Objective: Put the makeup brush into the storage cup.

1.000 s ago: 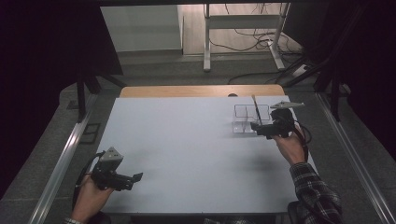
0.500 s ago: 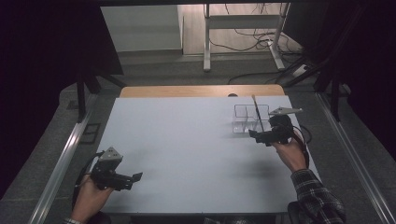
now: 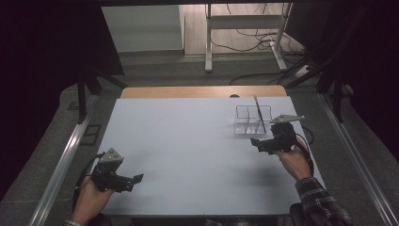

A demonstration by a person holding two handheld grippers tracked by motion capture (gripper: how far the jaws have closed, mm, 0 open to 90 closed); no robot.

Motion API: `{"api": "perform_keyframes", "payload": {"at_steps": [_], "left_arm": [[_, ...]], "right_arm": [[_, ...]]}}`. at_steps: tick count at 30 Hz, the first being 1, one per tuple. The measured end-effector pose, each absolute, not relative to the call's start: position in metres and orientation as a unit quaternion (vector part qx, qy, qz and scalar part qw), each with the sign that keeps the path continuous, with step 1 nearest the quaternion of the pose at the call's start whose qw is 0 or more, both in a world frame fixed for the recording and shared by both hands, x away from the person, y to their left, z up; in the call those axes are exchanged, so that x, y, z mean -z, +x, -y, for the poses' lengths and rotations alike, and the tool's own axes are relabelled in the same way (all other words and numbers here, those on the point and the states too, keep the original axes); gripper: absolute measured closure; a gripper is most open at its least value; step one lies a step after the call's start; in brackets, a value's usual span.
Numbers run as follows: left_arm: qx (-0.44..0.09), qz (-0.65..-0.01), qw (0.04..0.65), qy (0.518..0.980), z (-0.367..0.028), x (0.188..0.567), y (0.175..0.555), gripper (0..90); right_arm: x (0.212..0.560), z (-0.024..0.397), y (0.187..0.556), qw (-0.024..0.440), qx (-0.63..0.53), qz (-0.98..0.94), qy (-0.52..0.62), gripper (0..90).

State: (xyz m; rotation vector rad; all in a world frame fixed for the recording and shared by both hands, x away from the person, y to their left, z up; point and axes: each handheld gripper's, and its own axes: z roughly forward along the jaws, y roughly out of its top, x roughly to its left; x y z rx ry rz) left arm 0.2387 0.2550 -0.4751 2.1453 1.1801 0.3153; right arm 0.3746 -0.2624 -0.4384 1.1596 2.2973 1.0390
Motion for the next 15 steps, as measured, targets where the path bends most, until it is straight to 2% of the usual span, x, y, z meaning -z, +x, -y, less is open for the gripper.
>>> {"api": "perform_keyframes", "payload": {"at_steps": [15], "left_arm": [[-0.119,-0.455,0.337,0.816,-0.257,0.475,0.238,0.0]], "right_arm": [[0.438,0.269,0.351,0.174,-0.365,-0.818,0.409,0.0]]}}
